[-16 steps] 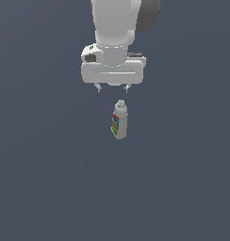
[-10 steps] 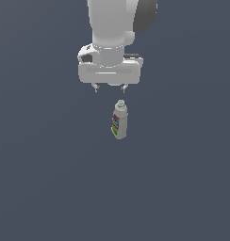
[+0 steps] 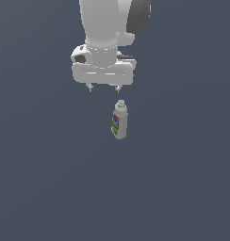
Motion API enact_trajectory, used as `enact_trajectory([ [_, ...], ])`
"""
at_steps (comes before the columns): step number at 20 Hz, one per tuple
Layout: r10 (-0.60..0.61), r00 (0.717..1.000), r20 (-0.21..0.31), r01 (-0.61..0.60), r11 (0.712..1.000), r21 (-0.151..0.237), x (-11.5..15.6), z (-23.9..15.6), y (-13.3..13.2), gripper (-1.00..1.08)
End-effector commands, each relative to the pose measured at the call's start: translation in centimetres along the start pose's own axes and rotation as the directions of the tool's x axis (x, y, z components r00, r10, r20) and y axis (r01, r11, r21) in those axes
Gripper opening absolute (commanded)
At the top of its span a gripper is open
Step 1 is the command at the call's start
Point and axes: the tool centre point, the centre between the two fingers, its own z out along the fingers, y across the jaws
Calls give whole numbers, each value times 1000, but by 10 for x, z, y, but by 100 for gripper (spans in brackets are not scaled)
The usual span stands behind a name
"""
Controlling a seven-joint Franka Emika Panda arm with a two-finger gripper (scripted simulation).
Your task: Pick up the object and move it to a goal position.
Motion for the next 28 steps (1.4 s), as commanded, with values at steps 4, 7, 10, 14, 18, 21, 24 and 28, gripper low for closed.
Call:
enact_trajectory([
  [4,-56,998,-2,56,998,2,0,4,-7,100],
  [7,-109,994,-4,109,994,3,-1,8,-14,100],
  [10,-175,985,-7,175,985,5,-2,13,-22,100],
  [14,-280,960,-12,280,960,7,-4,21,-36,100],
  [18,-363,932,-16,363,932,8,-6,27,-47,100],
  [21,-408,913,-19,408,913,9,-7,31,-53,100],
  [24,-437,899,-21,438,899,9,-8,33,-57,100],
  [28,-456,890,-22,456,890,9,-8,34,-60,100],
])
